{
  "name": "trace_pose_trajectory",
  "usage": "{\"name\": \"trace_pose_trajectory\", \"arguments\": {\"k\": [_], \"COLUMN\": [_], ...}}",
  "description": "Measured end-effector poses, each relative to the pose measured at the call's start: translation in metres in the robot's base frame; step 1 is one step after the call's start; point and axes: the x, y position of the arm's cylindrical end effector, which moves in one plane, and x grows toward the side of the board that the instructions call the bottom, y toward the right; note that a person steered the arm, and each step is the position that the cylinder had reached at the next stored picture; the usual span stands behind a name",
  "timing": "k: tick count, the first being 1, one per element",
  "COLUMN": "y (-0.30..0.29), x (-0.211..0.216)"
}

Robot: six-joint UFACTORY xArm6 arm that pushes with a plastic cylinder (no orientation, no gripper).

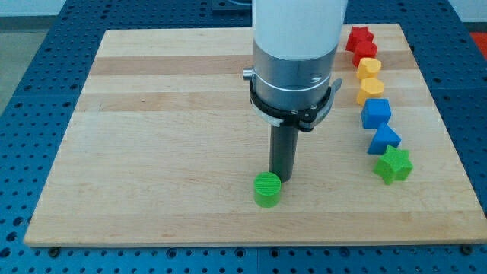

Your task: Push the green circle towards the bottom center of the board

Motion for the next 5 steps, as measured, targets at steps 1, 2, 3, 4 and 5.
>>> {"name": "trace_pose_trajectory", "arguments": {"k": [1, 2, 3, 4, 5], "y": [0.0, -0.0015, -0.0068, -0.0086, -0.01], "x": [0.0, 0.0, 0.0, 0.0, 0.0]}}
